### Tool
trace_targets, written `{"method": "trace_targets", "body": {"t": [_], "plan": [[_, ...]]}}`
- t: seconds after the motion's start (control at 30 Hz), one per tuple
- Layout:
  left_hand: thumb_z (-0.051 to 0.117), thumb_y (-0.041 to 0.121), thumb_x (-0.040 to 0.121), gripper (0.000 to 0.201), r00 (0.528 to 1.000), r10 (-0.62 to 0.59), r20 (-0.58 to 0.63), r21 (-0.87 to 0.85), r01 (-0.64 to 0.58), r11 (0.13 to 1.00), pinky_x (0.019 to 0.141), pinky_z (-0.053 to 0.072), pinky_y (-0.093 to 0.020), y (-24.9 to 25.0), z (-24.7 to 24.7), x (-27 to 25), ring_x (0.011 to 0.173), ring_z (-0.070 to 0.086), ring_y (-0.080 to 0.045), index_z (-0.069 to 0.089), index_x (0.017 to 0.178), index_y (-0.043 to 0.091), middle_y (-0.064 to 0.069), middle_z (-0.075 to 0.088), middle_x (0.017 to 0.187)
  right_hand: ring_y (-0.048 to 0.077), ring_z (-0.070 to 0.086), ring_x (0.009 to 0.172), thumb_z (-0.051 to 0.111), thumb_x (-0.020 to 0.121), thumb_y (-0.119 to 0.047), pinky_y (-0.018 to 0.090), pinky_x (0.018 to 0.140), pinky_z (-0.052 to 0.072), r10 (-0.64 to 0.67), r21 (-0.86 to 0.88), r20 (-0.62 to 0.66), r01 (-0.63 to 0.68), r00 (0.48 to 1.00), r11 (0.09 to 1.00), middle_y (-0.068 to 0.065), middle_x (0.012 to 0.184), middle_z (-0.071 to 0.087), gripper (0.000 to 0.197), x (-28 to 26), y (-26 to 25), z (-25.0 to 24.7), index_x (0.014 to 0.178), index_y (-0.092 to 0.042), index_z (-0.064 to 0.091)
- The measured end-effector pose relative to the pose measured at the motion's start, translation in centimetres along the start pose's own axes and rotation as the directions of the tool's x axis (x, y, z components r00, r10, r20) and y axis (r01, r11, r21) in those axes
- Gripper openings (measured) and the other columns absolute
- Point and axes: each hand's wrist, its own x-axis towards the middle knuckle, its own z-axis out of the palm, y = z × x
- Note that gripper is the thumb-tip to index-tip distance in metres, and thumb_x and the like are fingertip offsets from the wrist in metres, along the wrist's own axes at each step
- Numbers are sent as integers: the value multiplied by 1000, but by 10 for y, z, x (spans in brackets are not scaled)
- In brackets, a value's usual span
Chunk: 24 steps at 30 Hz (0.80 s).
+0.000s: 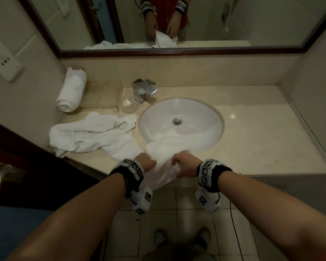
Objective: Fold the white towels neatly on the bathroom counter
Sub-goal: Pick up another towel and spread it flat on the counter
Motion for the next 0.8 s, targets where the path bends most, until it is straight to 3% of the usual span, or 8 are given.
{"method": "trace_targets", "body": {"t": [0.2,0.33,0.4,0.5,0.57,0.63,0.7,0.8], "plan": [[50,21,93,39,996,78,-41,-185,-84,979,81,47,-33,52,-42,-17,106,60,-37,60,116,-8,-23,63,117,19,50,99,87,62,-27,28,78,42,-86,99,-92,95,992,991,1,117,50,69,-24,-8,-31,117,-19,47],[53,18,90,25,996,82,-23,-379,-84,921,58,47,-27,86,-73,-30,67,59,-27,61,99,-3,-16,62,82,18,53,99,90,54,-35,35,85,49,-118,167,-184,150,976,975,0,114,52,83,-41,-17,-65,118,-21,39],[55,16,91,31,993,113,-30,-512,-112,852,66,52,-32,99,-84,-36,76,59,-27,60,114,-4,-16,60,91,16,55,98,89,57,-36,33,85,49,-120,220,-235,173,964,960,-2,115,53,84,-53,-20,-82,122,-22,39],[54,13,94,36,985,165,-45,-630,-156,760,62,55,-33,116,-97,-48,82,60,-26,54,125,-6,-16,58,102,17,57,94,78,75,-25,30,79,45,-124,221,-371,217,920,951,1,114,60,55,-63,-23,-105,122,-19,50],[51,5,94,25,975,224,-3,-726,-156,669,52,57,-33,126,-107,-59,74,67,-25,60,115,-6,-19,63,102,14,58,90,61,84,-13,28,76,42,-108,264,-488,264,866,927,2,105,66,27,-67,-24,-122,111,-13,62],[46,5,96,19,951,307,35,-806,-155,571,48,57,-32,137,-118,-71,64,71,-24,63,102,-2,-21,67,101,3,57,79,52,84,-7,23,73,43,-43,388,-577,320,816,864,-2,93,68,22,-73,-28,-142,99,-9,69],[42,18,99,22,927,374,29,-838,-181,514,53,60,-35,146,-128,-77,69,71,-26,61,101,6,-17,68,100,-4,57,71,53,88,-4,15,66,46,73,537,-601,335,796,774,-6,86,67,20,-81,-35,-163,98,-13,69],[48,31,97,20,894,446,-47,-816,-292,498,66,60,-38,156,-143,-86,81,66,-23,59,100,15,-6,64,105,19,65,76,58,93,-20,34,69,53,258,747,-531,302,807,593,8,88,69,11,-86,-41,-190,96,-14,66]]}}
